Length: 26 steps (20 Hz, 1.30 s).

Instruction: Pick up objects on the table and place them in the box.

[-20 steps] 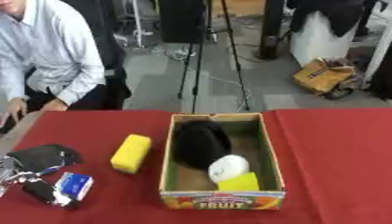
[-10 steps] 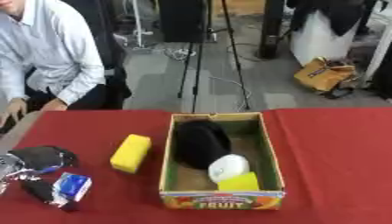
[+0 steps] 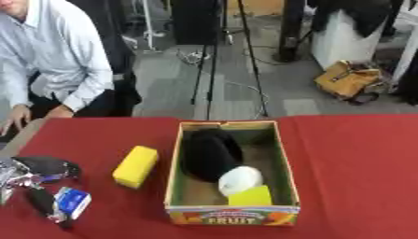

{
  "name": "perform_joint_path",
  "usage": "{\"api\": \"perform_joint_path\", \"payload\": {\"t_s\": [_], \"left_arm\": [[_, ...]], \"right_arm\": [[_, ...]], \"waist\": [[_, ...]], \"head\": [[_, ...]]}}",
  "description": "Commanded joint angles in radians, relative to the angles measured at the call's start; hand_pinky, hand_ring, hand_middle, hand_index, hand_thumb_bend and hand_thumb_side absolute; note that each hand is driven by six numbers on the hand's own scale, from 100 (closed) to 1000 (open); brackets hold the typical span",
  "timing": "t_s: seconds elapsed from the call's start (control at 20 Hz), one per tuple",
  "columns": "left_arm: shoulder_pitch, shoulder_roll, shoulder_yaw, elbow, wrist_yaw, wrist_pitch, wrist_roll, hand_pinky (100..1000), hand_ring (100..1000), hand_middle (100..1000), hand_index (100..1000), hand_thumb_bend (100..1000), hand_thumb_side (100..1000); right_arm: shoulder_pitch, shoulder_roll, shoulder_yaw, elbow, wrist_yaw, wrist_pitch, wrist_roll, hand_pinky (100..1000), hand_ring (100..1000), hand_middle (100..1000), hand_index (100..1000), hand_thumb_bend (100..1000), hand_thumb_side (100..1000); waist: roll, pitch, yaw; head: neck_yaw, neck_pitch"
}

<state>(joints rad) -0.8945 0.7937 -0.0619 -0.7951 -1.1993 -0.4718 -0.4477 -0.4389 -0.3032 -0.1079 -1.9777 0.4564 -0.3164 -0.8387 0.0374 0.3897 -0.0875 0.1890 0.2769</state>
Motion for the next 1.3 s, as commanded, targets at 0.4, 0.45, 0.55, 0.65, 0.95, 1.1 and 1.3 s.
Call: {"api": "perform_joint_path", "payload": {"t_s": [0.4,0.45,0.55,0.65,0.95,1.1,1.3], "left_arm": [[-0.003,0.018,0.014,-0.023,0.093,0.022,0.042,781,797,793,807,619,672],[-0.003,0.018,0.014,-0.024,0.104,0.024,0.052,781,797,793,807,619,672],[-0.002,0.017,0.015,-0.026,0.123,0.029,0.072,771,781,776,781,596,666],[0.000,0.017,0.015,-0.028,0.138,0.033,0.088,767,774,771,776,584,659],[0.004,0.016,0.010,-0.029,0.143,0.038,0.100,759,769,762,761,592,660],[0.004,0.016,0.010,-0.028,0.137,0.040,0.095,734,735,734,744,583,644],[0.007,0.015,0.010,-0.028,0.131,0.038,0.091,701,694,708,734,579,644]], "right_arm": [[-0.003,-0.024,-0.006,-0.022,0.003,-0.004,-0.018,786,773,628,630,100,1000],[-0.003,-0.023,-0.007,-0.022,0.003,-0.003,-0.019,786,773,628,630,100,1000],[-0.002,-0.023,-0.008,-0.022,0.002,-0.001,-0.020,786,772,628,631,100,1000],[-0.002,-0.023,-0.008,-0.022,0.002,-0.001,-0.021,786,773,628,631,100,1000],[-0.003,-0.022,-0.009,-0.022,-0.002,-0.002,-0.021,787,773,627,632,100,1000],[-0.004,-0.022,-0.010,-0.022,-0.002,-0.003,-0.022,787,773,627,632,100,1000],[-0.005,-0.022,-0.012,-0.022,-0.002,-0.005,-0.024,787,772,627,632,100,1000]], "waist": [[-0.007,-0.015,0.006],[-0.007,-0.015,0.007],[-0.008,-0.016,0.007],[-0.009,-0.015,0.007],[-0.010,-0.015,0.008],[-0.010,-0.015,0.008],[-0.011,-0.014,0.007]], "head": [[-0.006,-0.013],[-0.007,-0.014],[-0.008,-0.014],[-0.009,-0.016],[-0.010,-0.018],[-0.010,-0.019],[-0.013,-0.022]]}}
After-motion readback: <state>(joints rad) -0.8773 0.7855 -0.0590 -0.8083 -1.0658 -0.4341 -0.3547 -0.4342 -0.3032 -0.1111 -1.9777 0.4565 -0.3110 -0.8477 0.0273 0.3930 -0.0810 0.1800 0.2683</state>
